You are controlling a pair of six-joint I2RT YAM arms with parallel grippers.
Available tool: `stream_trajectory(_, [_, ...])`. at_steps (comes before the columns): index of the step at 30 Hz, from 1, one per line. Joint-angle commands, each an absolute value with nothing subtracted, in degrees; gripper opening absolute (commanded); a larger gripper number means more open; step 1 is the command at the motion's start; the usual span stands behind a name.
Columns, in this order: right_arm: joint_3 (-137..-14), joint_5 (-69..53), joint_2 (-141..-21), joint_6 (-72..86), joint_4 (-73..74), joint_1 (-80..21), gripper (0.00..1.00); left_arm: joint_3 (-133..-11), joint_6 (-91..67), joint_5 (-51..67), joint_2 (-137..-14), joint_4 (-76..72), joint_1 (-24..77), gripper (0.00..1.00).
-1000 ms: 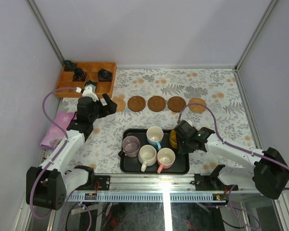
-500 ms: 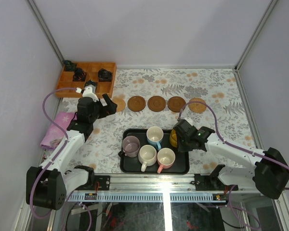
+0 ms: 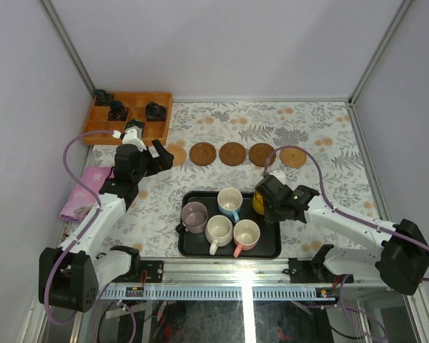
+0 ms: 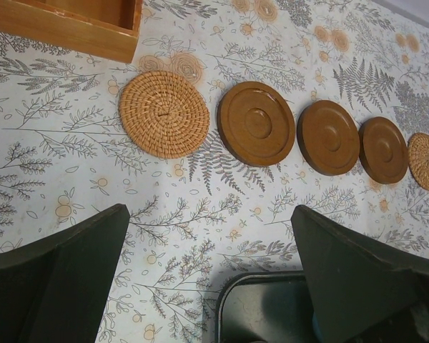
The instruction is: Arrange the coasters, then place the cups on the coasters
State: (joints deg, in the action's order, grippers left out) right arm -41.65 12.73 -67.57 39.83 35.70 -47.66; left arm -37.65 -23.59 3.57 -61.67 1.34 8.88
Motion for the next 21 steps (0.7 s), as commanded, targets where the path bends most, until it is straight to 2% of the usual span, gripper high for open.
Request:
stream_trajectory(1, [-48.84, 19.91, -66.75, 36.93, 34.05, -48.25, 0.0, -36.94, -22.68, 2.41, -60.23, 0.43, 8.79, 0.97])
stream_trajectory(8, [-56.19, 26.54, -71.83, 29.89, 34.73, -46.01, 0.0, -36.9, -22.31, 1.0, -58.62, 0.65, 8.83, 0.97])
stream_trajectory(21, [-61.75, 15.18, -80.61, 13.16, 24.12, -19.75, 0.0, -38.49, -22.55, 1.99, -60.37, 1.16, 8.77, 0.97])
